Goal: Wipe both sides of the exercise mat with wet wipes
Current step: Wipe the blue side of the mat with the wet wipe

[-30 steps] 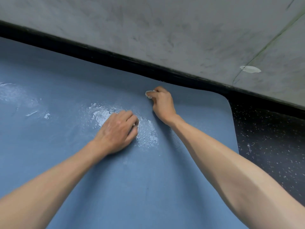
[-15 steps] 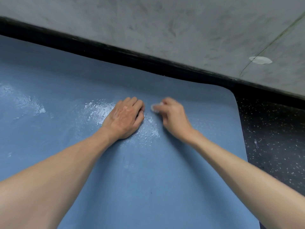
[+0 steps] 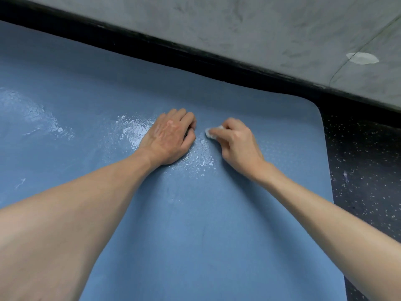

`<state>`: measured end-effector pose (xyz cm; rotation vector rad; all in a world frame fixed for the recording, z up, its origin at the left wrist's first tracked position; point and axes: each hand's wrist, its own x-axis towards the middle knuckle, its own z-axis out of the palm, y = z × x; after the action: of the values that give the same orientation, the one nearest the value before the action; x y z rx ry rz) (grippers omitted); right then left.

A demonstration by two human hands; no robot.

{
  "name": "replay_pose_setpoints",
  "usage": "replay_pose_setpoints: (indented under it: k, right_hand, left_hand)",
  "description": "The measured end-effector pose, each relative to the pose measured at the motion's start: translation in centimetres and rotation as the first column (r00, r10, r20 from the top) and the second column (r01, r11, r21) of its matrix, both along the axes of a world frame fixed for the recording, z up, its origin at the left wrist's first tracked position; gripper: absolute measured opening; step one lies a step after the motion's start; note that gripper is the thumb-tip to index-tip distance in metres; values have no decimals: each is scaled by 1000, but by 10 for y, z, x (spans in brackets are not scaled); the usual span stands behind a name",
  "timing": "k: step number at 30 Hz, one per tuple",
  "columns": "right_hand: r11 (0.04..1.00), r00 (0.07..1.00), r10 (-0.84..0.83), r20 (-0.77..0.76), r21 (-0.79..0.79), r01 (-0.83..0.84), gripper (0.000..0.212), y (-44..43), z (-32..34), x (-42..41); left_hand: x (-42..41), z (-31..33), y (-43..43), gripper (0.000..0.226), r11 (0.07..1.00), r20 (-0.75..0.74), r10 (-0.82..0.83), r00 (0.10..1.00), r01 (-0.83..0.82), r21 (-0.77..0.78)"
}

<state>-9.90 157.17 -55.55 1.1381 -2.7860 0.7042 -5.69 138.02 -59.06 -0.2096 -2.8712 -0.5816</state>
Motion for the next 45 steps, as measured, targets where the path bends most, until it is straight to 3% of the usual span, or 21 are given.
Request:
replay_pose_setpoints:
  k: [4,9,16,20,23,26,30,32,34,36,38,40,42,45]
  right_hand:
    - [1000,999,-12,-50,6,12,19,4,1,14]
    - [972,962,227,150,20,-233,24,43,10,89]
    - [996,998,-66,-21,51,67,17,31,1,57]
    - [989,986,151,72,0,-151,14,50,1,133]
    - [966,954,244,172,41,-254,19,65,9,156]
    - [986,986,139,90,75,-146,22,66,8,127]
    - [999,1000,-16,-9,47,17,11,71,1,133]
    - [996,995,82,61,39,-84,11,79,0,178]
    - [956,944,281,172,36,-291,18,89,5,221]
    - [917,899,367,239,70,-392,17,97,7,228]
    - [934,926,334,177,69,-350,25,95,5,204]
    - [977,981,178,73,106,-185,28,88,5,174]
    - [999,998,43,38,30,-44,20,83,2,170]
    - [997,993,78,84,-2,-78,15,85,-5,212]
  left_hand:
    - [1,1,-1,24,1000,-2,-4,1000,4,19]
    - [2,2,0,26,1000,0,-10,1000,10,5]
    - [3,2,0,30,1000,-40,-14,999,15,22]
    - [21,8,-3,31,1000,-23,-29,999,29,-8]
    - [62,10,-6,44,984,21,-175,984,176,-34]
    - [107,5,0,62,922,142,-357,923,373,-101]
    - [119,1,4,67,931,205,-319,925,347,-115]
    - [119,3,4,67,931,209,-313,926,343,-126]
    - [120,3,4,67,932,213,-308,927,339,-127]
    - [120,4,6,67,936,211,-303,929,332,-120]
    - [120,5,8,67,936,201,-303,932,331,-120]
    - [121,6,8,68,939,190,-296,936,322,-124]
    - [121,6,8,67,941,183,-297,937,320,-111]
    - [125,10,11,63,937,168,-323,931,339,-80]
